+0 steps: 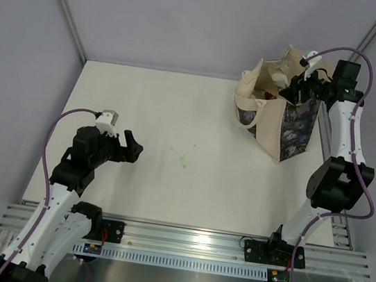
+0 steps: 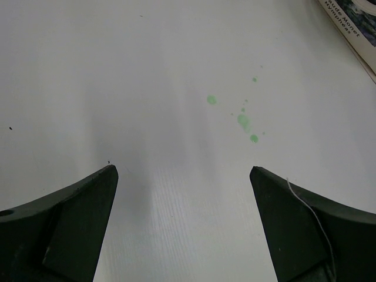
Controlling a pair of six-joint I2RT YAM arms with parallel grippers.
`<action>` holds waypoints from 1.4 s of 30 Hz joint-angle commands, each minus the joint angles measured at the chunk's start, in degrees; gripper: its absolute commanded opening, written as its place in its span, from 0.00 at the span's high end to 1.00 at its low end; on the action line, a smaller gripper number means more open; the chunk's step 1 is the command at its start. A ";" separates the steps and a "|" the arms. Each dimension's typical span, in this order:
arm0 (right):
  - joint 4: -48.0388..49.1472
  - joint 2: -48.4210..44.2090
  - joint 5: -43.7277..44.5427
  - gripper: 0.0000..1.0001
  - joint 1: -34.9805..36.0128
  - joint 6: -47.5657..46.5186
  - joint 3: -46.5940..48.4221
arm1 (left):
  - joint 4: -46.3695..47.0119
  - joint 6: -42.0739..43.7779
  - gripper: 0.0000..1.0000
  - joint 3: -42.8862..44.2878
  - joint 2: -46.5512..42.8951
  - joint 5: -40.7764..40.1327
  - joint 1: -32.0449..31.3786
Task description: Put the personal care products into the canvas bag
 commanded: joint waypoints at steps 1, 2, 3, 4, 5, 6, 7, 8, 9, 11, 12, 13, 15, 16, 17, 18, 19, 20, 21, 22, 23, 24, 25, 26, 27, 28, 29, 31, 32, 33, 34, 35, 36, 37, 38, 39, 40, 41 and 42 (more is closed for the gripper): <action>0.24 -8.42 0.04 0.99 -0.50 -8.38 -4.38 | 3.84 -0.56 0.01 -0.27 0.27 -1.31 0.11; 1.13 -8.35 2.84 0.97 -0.51 -7.51 -5.08 | 4.19 -1.43 0.01 -0.27 0.53 -1.58 0.11; 1.74 -8.08 4.70 0.96 -0.42 -5.59 -5.27 | 5.24 -1.96 0.01 -0.27 0.88 -1.75 0.11; 0.88 -6.08 6.63 0.92 -0.50 -4.79 -4.31 | 5.86 -2.49 0.01 -0.27 1.06 -1.84 0.11; -0.52 -4.49 10.22 0.90 -0.50 -3.91 -2.82 | 6.39 -3.45 0.01 -0.27 1.32 -1.84 0.11; -2.54 -2.65 11.91 0.89 -0.51 -2.25 1.89 | 7.35 -3.89 0.01 -0.19 1.41 -1.93 0.11; -7.43 1.20 13.49 0.84 -0.51 -1.88 4.64 | 7.53 -4.33 0.01 -0.19 1.41 -2.10 0.11; -9.74 2.89 15.85 0.80 -0.51 -1.53 7.27 | 7.79 -5.21 0.01 -0.10 1.15 -2.98 0.11; -11.42 4.47 17.27 0.74 -0.51 1.17 10.96 | 8.06 -5.39 0.01 -0.10 1.06 -3.33 0.11; -11.35 6.24 20.00 0.52 -0.51 3.65 12.31 | 8.06 -5.57 0.01 -0.01 0.63 -4.21 0.19; -10.82 5.98 20.27 0.45 -0.51 4.97 11.70 | 7.71 -5.57 0.01 0.08 0.45 -4.30 0.20; -8.21 4.94 20.53 0.37 -0.51 5.76 10.83 | 7.54 -5.48 0.01 0.16 0.36 -4.30 0.20; -5.91 3.62 21.24 0.02 -0.51 7.69 9.24 | 6.92 -5.57 0.01 0.16 0.10 -4.13 0.20; -4.50 2.65 21.41 0.00 -0.51 8.31 9.23 | 6.74 -5.48 0.01 0.16 -0.08 -4.21 0.20; -4.32 2.29 22.20 0.01 -0.51 8.84 9.58 | 6.57 -5.57 0.01 0.16 -0.25 -4.21 0.20; -4.14 1.94 22.47 0.01 -0.51 10.06 10.98 | 6.48 -5.57 0.01 0.08 -0.34 -4.21 0.20; -4.14 1.33 22.99 0.01 -0.51 11.21 11.86 | 6.48 -5.66 0.01 -0.01 -0.60 -4.30 0.20; -3.79 0.89 23.87 0.01 -0.51 13.13 12.65 | 6.65 -6.09 0.01 -0.01 -0.87 -4.22 0.20; -4.05 0.19 23.09 0.01 -0.51 15.41 14.05 | 6.65 -6.44 0.01 -0.01 -1.13 -4.21 0.20; -3.79 -2.17 21.95 0.00 -0.51 16.05 13.81 | 6.48 -6.97 0.01 0.25 -1.57 -4.39 0.20; -2.66 -3.85 19.33 0.01 -0.51 17.36 12.93 | 5.96 -8.45 0.01 0.43 -1.84 -5.87 0.20; -1.17 -5.69 18.17 0.00 -0.51 20.85 10.40 | 5.69 -9.17 0.01 0.69 -2.10 -6.67 0.20; 1.63 -9.10 16.86 0.00 -0.51 22.45 9.07 | 5.43 -9.61 0.01 1.04 -2.97 -7.28 0.20; 3.58 -10.96 15.10 0.00 -0.51 26.47 7.32 | 5.51 -10.13 0.01 1.13 -3.33 -8.16 0.20; 8.03 -12.81 15.61 0.00 -0.51 29.12 3.21 | 5.60 -10.23 0.01 1.22 -3.77 -8.43 0.20; 9.90 -16.05 16.40 0.01 -0.51 31.76 1.17 | 5.60 -10.23 0.01 1.31 -4.03 -8.61 0.20; 10.97 -17.56 18.32 0.00 -0.51 35.79 -0.50 | 5.34 -10.05 0.01 1.66 -4.56 -8.70 0.20; 12.21 -21.16 19.39 0.00 -0.51 38.89 -4.29 | 4.90 -9.79 0.01 2.10 -4.83 -8.61 0.20; 11.86 -22.05 20.70 0.00 -0.51 40.38 -5.08 | 4.64 -9.70 0.01 2.36 -4.83 -8.44 0.20; 10.03 -22.84 21.23 0.00 -0.51 42.66 -6.22 | 4.46 -9.70 0.01 2.71 -4.83 -8.17 0.20; 8.79 -24.15 23.15 0.00 -0.51 43.21 -6.58 | 4.37 -9.53 0.01 2.80 -4.91 -7.73 0.20; 7.65 -25.03 24.56 0.01 -0.51 43.99 -6.93 | 4.37 -9.70 0.01 2.98 -5.00 -7.56 0.20; 6.25 -25.83 25.88 0.00 -0.51 44.26 -8.33 | 4.28 -9.79 0.01 3.15 -5.09 -7.38 0.20; 5.71 -28.01 27.20 0.00 -0.51 44.00 -9.56 | 4.46 -9.87 0.01 3.24 -5.18 -7.12 0.20; 5.44 -29.25 28.96 0.00 -0.51 43.39 -12.45 | 4.46 -10.05 0.01 3.33 -5.18 -6.42 0.20; 5.70 -30.74 29.93 0.01 -0.51 43.13 -14.13 | 4.46 -10.14 0.01 3.42 -5.26 -6.32 0.20; 5.79 -33.54 30.81 0.00 -0.51 42.60 -15.88 | 4.37 -10.23 0.01 3.59 -5.44 -5.98 0.20; 5.79 -34.79 31.17 0.00 -0.51 41.64 -17.47 | 4.20 -10.49 0.01 3.59 -5.53 -5.45 0.28; 6.14 -36.19 31.08 0.01 -0.51 41.63 -20.79 | 4.19 -10.66 0.01 3.68 -5.53 -5.10 0.20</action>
